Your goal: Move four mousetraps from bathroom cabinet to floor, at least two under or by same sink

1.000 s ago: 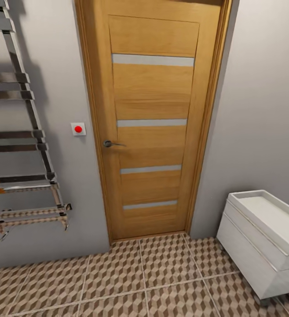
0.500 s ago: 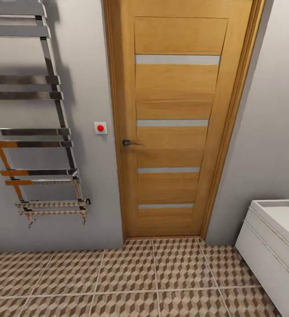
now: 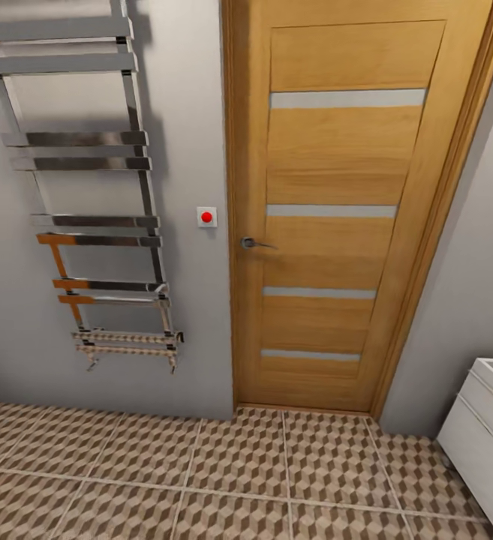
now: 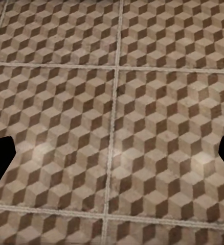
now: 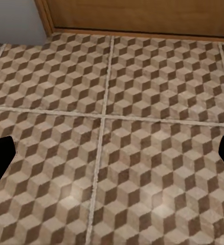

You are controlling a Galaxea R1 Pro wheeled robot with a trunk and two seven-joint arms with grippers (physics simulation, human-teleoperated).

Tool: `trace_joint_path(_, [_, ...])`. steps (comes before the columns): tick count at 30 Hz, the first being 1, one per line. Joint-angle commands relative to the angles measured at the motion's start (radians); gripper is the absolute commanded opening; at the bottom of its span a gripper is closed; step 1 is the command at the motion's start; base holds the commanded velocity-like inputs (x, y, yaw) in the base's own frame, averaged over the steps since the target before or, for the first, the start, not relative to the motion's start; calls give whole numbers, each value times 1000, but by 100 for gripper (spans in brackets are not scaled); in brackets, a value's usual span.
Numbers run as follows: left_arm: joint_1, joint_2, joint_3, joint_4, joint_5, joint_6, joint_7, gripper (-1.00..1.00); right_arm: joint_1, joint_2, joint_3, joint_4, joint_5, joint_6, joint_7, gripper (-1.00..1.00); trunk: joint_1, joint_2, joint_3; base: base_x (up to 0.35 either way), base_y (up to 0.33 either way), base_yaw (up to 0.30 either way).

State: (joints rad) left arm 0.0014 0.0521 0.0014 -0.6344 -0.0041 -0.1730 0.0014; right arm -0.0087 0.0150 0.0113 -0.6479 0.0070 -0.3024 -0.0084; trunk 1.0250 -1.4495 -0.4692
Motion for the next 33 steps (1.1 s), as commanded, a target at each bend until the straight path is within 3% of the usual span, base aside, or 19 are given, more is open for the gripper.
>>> trace_joint_path(1, [0,0,0,-1,0,-2,0,100,-1,0,1,1,1,-3,-1,100,0,0,-1,0,0,257])
trace_joint_path(33, [0,0,-3,-1,0,-2,0,100,-1,0,1,1,1,-3,-1,100,0,0,-1,0,0,257])
